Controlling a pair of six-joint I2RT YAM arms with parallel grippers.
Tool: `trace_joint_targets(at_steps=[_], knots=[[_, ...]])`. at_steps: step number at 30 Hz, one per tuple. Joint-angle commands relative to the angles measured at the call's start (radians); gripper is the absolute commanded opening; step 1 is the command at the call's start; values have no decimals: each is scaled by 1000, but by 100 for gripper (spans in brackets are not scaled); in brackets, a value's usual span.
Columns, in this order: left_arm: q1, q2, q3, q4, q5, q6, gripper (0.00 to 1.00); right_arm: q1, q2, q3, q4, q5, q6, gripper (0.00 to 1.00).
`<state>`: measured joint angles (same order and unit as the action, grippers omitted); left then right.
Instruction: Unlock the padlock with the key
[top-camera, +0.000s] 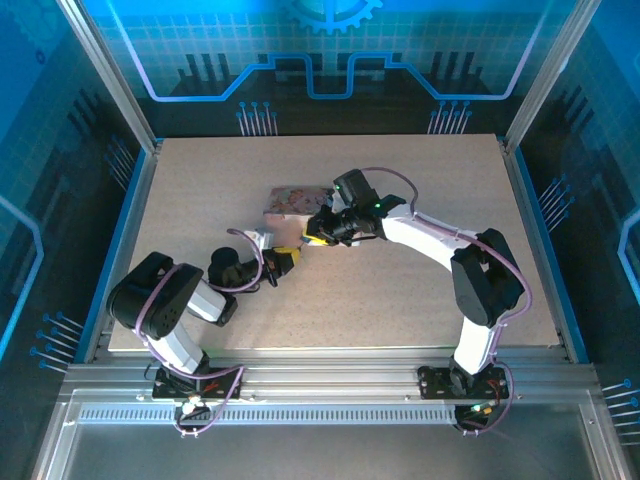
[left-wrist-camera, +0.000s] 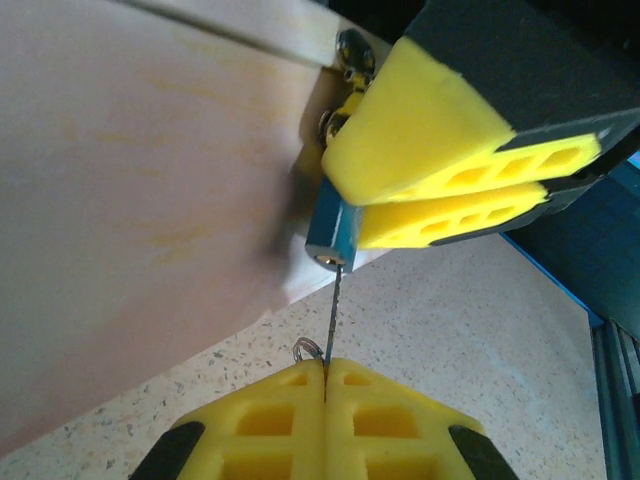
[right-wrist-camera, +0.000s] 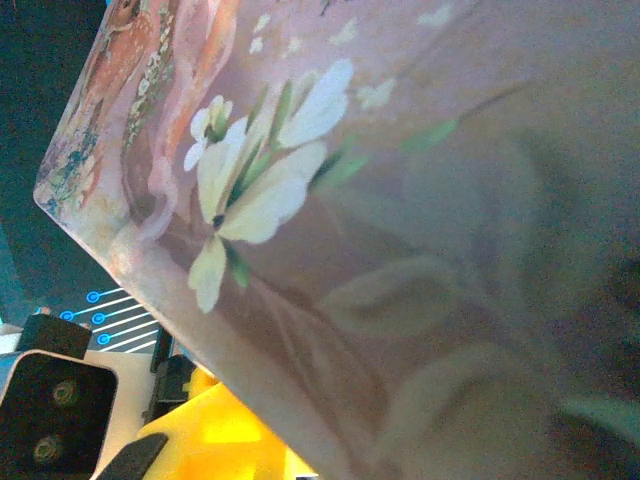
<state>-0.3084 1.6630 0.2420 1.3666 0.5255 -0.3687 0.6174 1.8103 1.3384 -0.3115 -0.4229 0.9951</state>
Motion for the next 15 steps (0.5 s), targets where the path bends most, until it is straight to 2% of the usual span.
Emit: trace_joint_targets(at_steps=[1,15], knots=[[10,-29,22,32,35,-19,0,-13,-51,-13,61,-53,11,4],[12,11,40,32,14,-38,0,-18,-68,-31,102,-83,48,4]])
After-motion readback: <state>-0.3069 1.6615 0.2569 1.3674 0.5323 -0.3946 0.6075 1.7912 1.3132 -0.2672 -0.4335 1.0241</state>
